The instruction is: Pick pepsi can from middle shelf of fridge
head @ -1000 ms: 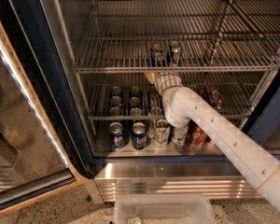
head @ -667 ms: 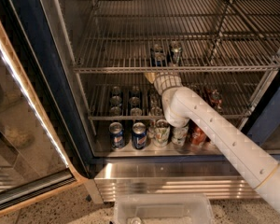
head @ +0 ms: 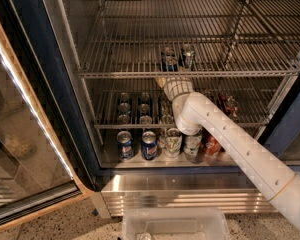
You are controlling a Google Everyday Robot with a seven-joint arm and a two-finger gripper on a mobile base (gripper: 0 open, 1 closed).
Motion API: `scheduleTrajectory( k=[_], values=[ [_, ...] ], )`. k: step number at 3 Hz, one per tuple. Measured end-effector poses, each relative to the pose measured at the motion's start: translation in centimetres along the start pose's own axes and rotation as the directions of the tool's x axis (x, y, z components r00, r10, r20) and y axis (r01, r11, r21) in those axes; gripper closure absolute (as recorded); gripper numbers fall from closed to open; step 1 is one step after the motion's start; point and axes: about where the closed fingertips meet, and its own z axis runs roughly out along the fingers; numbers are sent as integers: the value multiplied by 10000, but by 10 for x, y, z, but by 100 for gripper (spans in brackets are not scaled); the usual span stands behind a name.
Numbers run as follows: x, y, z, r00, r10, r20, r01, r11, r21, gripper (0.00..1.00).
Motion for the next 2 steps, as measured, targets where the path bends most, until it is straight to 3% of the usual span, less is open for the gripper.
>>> scheduleTrajectory(
  k=[2],
  values=[
    [0, 0, 0, 10000, -4, 8, 4, 10000, 3, 92]
  ],
)
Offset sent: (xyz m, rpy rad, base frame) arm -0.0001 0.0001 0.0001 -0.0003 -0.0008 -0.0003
